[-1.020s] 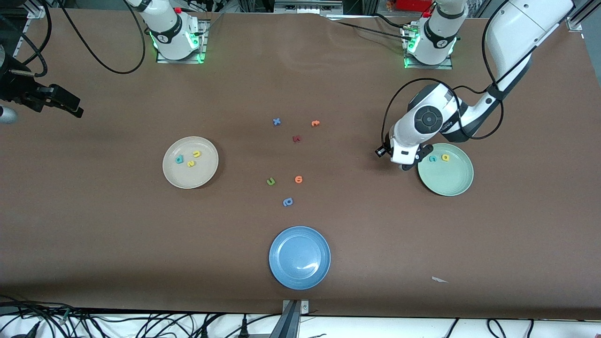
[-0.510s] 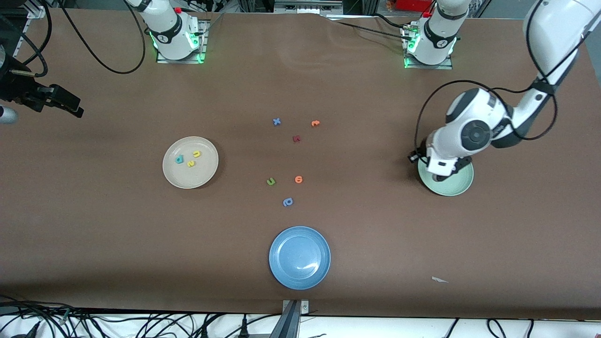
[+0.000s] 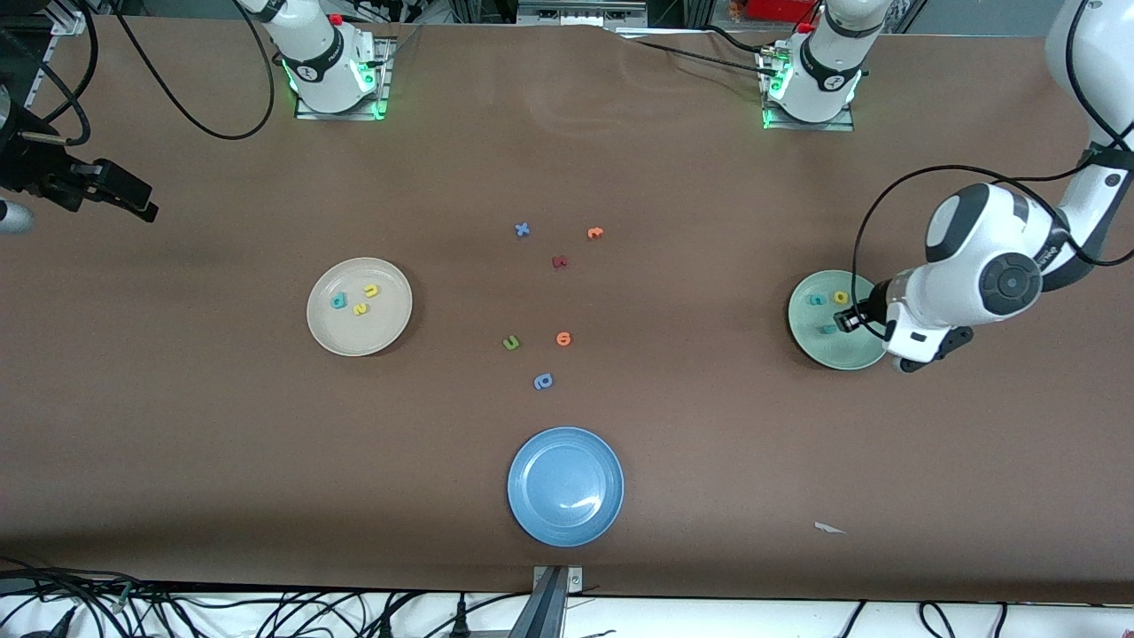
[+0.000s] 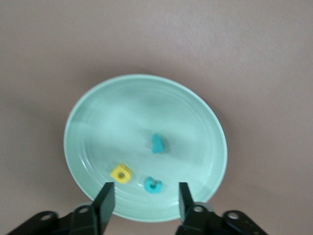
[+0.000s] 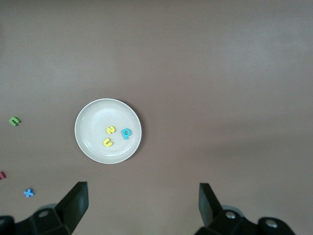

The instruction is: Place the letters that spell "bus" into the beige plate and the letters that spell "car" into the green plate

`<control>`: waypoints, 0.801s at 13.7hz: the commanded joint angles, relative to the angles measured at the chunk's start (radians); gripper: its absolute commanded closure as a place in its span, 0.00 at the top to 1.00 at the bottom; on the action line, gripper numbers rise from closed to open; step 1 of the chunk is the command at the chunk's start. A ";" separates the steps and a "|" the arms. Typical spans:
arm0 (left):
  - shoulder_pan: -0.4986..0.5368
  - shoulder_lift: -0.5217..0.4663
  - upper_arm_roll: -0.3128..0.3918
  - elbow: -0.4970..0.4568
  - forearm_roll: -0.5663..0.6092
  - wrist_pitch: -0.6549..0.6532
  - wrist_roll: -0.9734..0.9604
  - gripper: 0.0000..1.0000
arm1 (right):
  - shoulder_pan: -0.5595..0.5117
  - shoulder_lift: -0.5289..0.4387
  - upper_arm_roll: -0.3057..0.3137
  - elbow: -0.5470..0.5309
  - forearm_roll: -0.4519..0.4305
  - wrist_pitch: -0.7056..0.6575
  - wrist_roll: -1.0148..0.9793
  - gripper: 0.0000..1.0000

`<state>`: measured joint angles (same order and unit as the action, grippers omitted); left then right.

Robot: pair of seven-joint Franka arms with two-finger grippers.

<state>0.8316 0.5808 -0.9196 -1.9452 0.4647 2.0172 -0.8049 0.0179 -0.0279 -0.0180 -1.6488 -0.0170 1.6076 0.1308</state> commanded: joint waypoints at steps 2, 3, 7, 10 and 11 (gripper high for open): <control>-0.016 0.017 -0.001 0.067 0.061 -0.029 0.016 0.99 | 0.011 -0.012 -0.010 -0.008 0.005 -0.006 0.010 1.00; -0.016 0.016 -0.004 0.095 0.061 -0.043 0.026 0.99 | 0.011 -0.012 -0.010 -0.008 0.005 -0.006 0.009 1.00; -0.052 0.017 -0.005 0.285 0.060 -0.233 0.142 0.99 | 0.011 -0.012 -0.010 -0.008 0.005 -0.006 0.009 1.00; -0.084 0.020 -0.002 0.400 0.060 -0.345 0.194 0.99 | 0.011 -0.012 -0.010 -0.009 0.003 -0.006 0.010 1.00; -0.106 0.025 -0.001 0.443 0.060 -0.379 0.207 0.99 | 0.011 -0.012 -0.010 -0.008 0.005 -0.006 0.010 1.00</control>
<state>0.7761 0.5901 -0.9284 -1.5936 0.5005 1.7166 -0.6353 0.0181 -0.0278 -0.0180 -1.6491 -0.0170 1.6072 0.1308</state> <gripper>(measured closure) 0.004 0.000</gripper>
